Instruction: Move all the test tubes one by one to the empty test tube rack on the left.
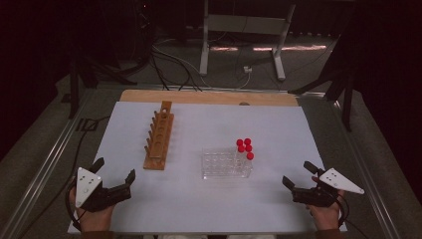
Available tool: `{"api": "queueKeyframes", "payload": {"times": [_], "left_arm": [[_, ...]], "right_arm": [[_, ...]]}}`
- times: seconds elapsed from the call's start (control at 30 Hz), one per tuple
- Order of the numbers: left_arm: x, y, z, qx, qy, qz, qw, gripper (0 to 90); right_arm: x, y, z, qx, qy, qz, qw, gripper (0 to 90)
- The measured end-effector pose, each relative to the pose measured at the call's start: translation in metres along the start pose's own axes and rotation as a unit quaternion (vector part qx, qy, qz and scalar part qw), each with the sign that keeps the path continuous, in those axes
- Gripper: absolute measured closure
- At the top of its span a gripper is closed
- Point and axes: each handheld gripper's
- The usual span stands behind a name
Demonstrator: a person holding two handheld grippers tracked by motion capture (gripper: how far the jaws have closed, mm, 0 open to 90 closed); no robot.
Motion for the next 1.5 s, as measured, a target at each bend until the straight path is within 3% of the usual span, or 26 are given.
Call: {"api": "queueKeyframes", "payload": {"times": [0.3, 0.4, 0.53, 0.87, 1.5], "left_arm": [[0.003, -0.001, 0.003, 0.008, -0.004, -0.012, 0.9999, 1.2], [0.003, 0.000, 0.004, 0.012, -0.001, -0.009, 0.9999, 1.2], [0.002, 0.001, 0.004, 0.014, -0.012, -0.005, 0.9998, 1.2], [0.002, 0.003, 0.009, 0.022, -0.017, -0.005, 0.9996, 1.3], [-0.003, 0.006, 0.008, 0.032, -0.005, -0.006, 0.9994, 0.6]], "right_arm": [[0.002, -0.002, -0.007, -0.002, 0.008, -0.002, 1.0000, 0.0], [0.006, -0.002, -0.011, 0.000, 0.008, -0.005, 1.0000, 0.0], [0.011, 0.001, -0.016, 0.008, 0.004, -0.008, 0.9999, 0.0], [0.028, 0.024, -0.022, 0.045, -0.006, -0.027, 0.9986, 0.2], [0.050, 0.056, -0.030, 0.058, -0.013, -0.065, 0.9961, 4.6]]}}
Point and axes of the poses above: each handheld gripper's, and its own axes: y roughly forward along the jaws, z roughly out of its underside, x roughly to its left, and after that the axes turned 15 degrees about y, right-handed
